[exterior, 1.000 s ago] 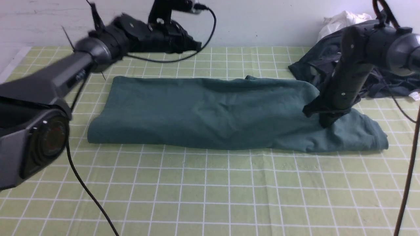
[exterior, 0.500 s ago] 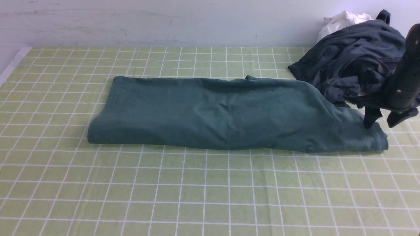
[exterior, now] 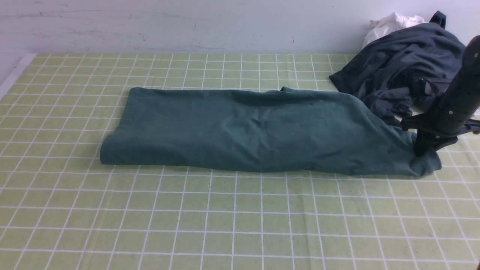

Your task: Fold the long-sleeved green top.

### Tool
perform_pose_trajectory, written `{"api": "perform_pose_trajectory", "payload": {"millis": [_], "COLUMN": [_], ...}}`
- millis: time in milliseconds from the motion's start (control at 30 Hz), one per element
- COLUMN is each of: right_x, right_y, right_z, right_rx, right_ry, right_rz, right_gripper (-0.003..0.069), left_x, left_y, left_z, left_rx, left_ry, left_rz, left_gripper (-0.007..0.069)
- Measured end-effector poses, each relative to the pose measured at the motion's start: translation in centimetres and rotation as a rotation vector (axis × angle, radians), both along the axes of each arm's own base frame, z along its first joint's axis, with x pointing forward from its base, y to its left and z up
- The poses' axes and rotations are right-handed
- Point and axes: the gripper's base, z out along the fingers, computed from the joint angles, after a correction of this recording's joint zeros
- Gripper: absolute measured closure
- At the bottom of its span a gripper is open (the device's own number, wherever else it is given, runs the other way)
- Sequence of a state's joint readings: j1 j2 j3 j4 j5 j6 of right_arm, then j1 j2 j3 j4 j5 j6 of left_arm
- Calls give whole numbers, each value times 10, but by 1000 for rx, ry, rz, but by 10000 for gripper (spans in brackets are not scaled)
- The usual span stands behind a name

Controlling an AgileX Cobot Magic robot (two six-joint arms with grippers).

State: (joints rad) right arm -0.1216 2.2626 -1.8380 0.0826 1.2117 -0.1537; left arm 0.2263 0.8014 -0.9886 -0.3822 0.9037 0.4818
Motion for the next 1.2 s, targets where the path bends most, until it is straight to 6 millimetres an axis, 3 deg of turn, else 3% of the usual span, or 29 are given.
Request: {"api": "perform_pose_trajectory", "payload": {"millis": [67, 100, 133, 200, 233, 300, 400, 467, 533, 600, 633, 767, 933, 967, 1033, 1200], "right_x": [-3, -4, -8, -14, -22, -34, -46, -48, -46, -43, -36, -18, -5, -6, -6, -6], "right_y": [-6, -6, -11, -17, -21, -23, -17, -9, 21, 40, 72, 152, 259, 262, 300, 338], "right_z": [19, 21, 38, 65, 90, 126, 171, 185, 200, 201, 199, 181, 117, 118, 88, 53], "right_rx": [-27, -32, -56, -86, -122, -159, -121, -71, 71, 131, 235, 483, 754, 762, 835, 921], "right_ry": [-30, -32, -63, -116, -167, -238, -350, -395, -454, -475, -515, -581, -547, -554, -565, -611], "right_rz": [0, 2, -2, -7, -8, -14, -63, -74, -34, 14, 88, 210, 325, 331, 355, 337], "right_gripper": [603, 603, 603, 603, 603, 603, 603, 603, 603, 603, 603, 603, 603, 603, 603, 537], "left_x": [-14, -17, -22, -27, -29, -30, -29, -28, -25, -23, -22, -21, -21, -21, -21, -21], "left_y": [-4, -5, -7, -9, -11, -12, -12, -13, -15, -15, -16, -17, -17, -17, -17, -17], "left_z": [-29, -30, -51, -67, -89, -115, -136, -141, -140, -138, -136, -135, -134, -134, -134, -133], "left_rx": [-41, -43, -67, -88, -109, -133, -151, -161, -205, -228, -243, -248, -257, -257, -256, -257], "left_ry": [4, -1, 24, 44, 89, 136, 152, 138, 93, 67, 45, 30, 17, 17, 17, 17], "left_rz": [14, 15, 19, 21, 18, 25, 39, 48, 59, 66, 68, 55, 54, 54, 53, 53], "left_gripper": [629, 629, 629, 629, 629, 629, 629, 629, 629, 629, 629, 629, 629, 629, 629, 629]}}
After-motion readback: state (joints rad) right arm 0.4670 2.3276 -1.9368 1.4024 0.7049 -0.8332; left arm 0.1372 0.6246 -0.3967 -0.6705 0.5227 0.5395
